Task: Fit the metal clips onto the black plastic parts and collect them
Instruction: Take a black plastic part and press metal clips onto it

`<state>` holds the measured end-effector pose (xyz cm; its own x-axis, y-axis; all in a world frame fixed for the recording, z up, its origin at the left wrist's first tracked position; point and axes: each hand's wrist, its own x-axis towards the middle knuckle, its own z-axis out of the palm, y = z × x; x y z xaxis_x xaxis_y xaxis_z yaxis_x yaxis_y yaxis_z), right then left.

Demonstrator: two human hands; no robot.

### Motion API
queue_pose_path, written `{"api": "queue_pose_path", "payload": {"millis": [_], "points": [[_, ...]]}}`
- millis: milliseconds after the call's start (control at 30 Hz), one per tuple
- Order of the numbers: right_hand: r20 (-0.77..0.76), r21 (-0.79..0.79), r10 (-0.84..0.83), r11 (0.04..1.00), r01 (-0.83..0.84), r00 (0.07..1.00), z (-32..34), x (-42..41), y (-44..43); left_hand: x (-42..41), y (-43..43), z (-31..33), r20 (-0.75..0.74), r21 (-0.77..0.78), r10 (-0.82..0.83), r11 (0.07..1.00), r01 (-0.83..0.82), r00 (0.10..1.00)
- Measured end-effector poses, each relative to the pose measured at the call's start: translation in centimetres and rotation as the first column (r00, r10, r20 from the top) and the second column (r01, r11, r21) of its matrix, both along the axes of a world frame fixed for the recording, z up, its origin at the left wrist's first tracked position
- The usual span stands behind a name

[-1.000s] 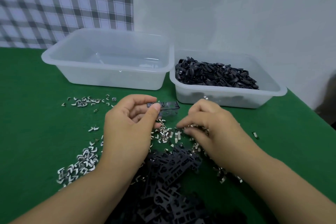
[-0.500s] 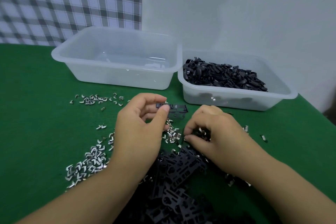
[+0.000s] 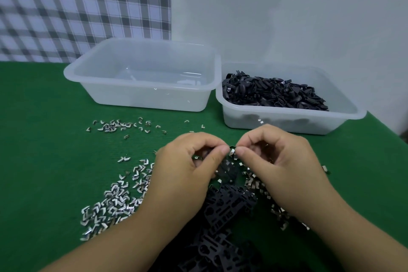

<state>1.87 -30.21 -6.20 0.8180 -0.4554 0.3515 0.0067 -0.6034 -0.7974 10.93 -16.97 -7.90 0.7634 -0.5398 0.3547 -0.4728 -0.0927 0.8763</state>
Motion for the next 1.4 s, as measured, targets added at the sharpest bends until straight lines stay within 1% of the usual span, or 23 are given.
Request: {"api": "queue_pose_path", "payload": {"millis": [67, 133, 200, 233, 267, 333, 433, 633, 833, 1067, 1167, 1300, 1400], "points": [[0.042, -0.206, 0.002, 0.978, 0.007, 0.999, 0.06, -0.06, 0.06, -0.02, -0.03, 0.02, -0.017, -0.01, -0.005, 1.0, 0.005, 1.0], [0.097, -0.401, 0.025, 0.916, 0.016, 0.995, 0.07, -0.11, 0.07, -0.01, -0.14, 0.07, -0.033, -0.018, -0.024, 1.0, 0.024, 0.999], [0.142, -0.521, 0.03, 0.852, 0.048, 0.989, -0.09, -0.18, -0.04, -0.06, -0.24, 0.24, -0.061, -0.036, -0.043, 0.998, 0.041, 0.997], [0.163, -0.544, 0.021, 0.836, 0.072, 0.986, -0.18, -0.18, -0.12, -0.08, -0.22, 0.29, -0.089, -0.056, -0.048, 0.997, 0.043, 0.995], [0.187, -0.537, 0.001, 0.838, 0.102, 0.982, -0.21, -0.16, -0.17, -0.1, -0.25, 0.33, -0.121, -0.076, -0.051, 0.996, 0.042, 0.991], [0.238, -0.456, -0.051, 0.876, 0.158, 0.97, -0.17, -0.16, -0.32, -0.13, -0.26, 0.3, -0.184, -0.106, -0.062, 0.993, 0.043, 0.981], [0.267, -0.365, -0.1, 0.91, 0.196, 0.959, -0.18, -0.25, -0.34, -0.04, -0.38, 0.03, -0.27, -0.131, -0.081, 0.99, 0.046, 0.959], [0.253, -0.391, -0.062, 0.906, 0.16, 0.966, -0.65, -0.1, 0.25, -0.01, -0.29, 0.23, -0.365, -0.243, -0.093, 0.97, 0.002, 0.926], [0.24, -0.457, -0.07, 0.872, 0.176, 0.968, -0.74, -0.07, 0.27, -0.13, -0.37, 0.37, -0.394, -0.277, -0.102, 0.961, -0.012, 0.914], [0.245, -0.477, -0.096, 0.854, 0.206, 0.965, -0.71, -0.11, 0.41, -0.04, -0.38, 0.36, -0.373, -0.265, -0.12, 0.964, 0.019, 0.92], [0.24, -0.467, -0.105, 0.859, 0.21, 0.965, -0.72, -0.1, 0.39, -0.05, -0.43, 0.38, -0.37, -0.254, -0.122, 0.967, 0.026, 0.921], [0.23, -0.422, -0.09, 0.888, 0.183, 0.969, -0.78, -0.07, 0.25, -0.1, -0.44, 0.46, -0.385, -0.264, -0.132, 0.964, 0.028, 0.913], [0.225, -0.429, -0.083, 0.886, 0.176, 0.971, -0.83, 0.03, 0.16, -0.11, -0.46, 0.5, -0.399, -0.271, -0.137, 0.962, 0.026, 0.907]]}}
